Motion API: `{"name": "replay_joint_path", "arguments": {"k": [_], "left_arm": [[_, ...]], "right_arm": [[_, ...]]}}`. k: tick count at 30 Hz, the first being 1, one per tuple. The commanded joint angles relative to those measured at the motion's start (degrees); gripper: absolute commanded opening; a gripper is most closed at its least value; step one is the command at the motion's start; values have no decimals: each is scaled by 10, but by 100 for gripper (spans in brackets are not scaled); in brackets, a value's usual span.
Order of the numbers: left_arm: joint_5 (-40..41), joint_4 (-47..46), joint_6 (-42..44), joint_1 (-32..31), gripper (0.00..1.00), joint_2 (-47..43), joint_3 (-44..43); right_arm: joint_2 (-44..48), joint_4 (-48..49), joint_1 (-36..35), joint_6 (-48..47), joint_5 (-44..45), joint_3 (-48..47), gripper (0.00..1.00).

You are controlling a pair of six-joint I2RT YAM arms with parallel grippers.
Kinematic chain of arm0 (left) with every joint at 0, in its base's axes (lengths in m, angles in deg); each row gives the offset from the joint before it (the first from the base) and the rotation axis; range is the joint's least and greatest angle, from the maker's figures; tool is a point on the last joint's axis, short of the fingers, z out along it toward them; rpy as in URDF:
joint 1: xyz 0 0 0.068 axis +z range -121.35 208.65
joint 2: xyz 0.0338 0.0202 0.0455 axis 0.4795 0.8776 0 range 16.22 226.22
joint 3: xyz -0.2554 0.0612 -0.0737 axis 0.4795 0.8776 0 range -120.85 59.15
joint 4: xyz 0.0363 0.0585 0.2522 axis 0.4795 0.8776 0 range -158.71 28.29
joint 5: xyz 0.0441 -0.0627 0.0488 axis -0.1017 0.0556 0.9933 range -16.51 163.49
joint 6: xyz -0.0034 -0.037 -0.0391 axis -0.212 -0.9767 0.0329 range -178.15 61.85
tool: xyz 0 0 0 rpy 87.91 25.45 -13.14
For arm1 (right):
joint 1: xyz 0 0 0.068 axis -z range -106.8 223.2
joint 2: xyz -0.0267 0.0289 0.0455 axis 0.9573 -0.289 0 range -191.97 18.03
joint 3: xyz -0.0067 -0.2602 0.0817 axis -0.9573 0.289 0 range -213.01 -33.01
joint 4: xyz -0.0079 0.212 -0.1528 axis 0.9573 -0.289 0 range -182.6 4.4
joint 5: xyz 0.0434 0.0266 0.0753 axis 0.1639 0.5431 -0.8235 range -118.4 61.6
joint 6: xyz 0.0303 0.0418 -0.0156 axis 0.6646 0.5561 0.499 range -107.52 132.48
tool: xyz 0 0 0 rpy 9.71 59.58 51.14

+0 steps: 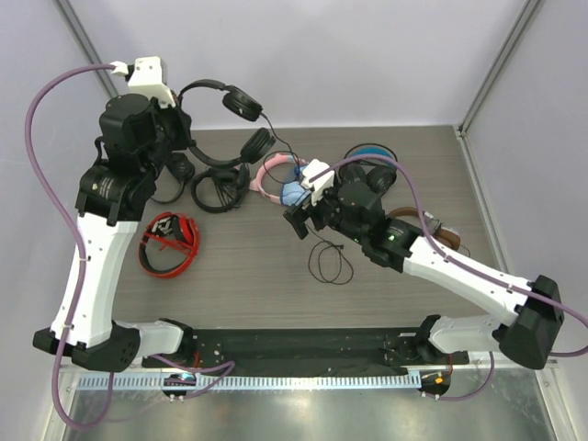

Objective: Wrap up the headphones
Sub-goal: Wrap the headphone cable with the right arm

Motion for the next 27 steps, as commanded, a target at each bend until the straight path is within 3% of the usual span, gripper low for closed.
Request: {"name": "replay_joint_path", "arguments": {"k": [1, 2, 3, 5, 9, 19, 27], "left_arm": [[-15, -22, -18, 1, 0, -17, -29], [-15, -19, -18, 1, 0, -17, -29], [-16, -16, -18, 1, 0, -16, -31], [-16, -12, -19, 1, 0, -16, -34], [-25, -7, -24, 1, 0, -18, -40], [-32, -1, -36, 6, 0, -46, -47], [-31, 10, -32, 14, 0, -55, -94]], "right_arm": [[-22, 164, 11, -8, -19, -15, 93], [-27, 184, 13, -4, -19, -12, 89], [-35, 208, 16, 4, -18, -10, 77], [-41, 267, 24, 29, -18, -11, 63], [-72, 289, 37, 40, -14, -46, 1], [-123, 360, 142, 126, -11, -66, 1], [-129, 373, 210, 197, -69, -3, 1]]}}
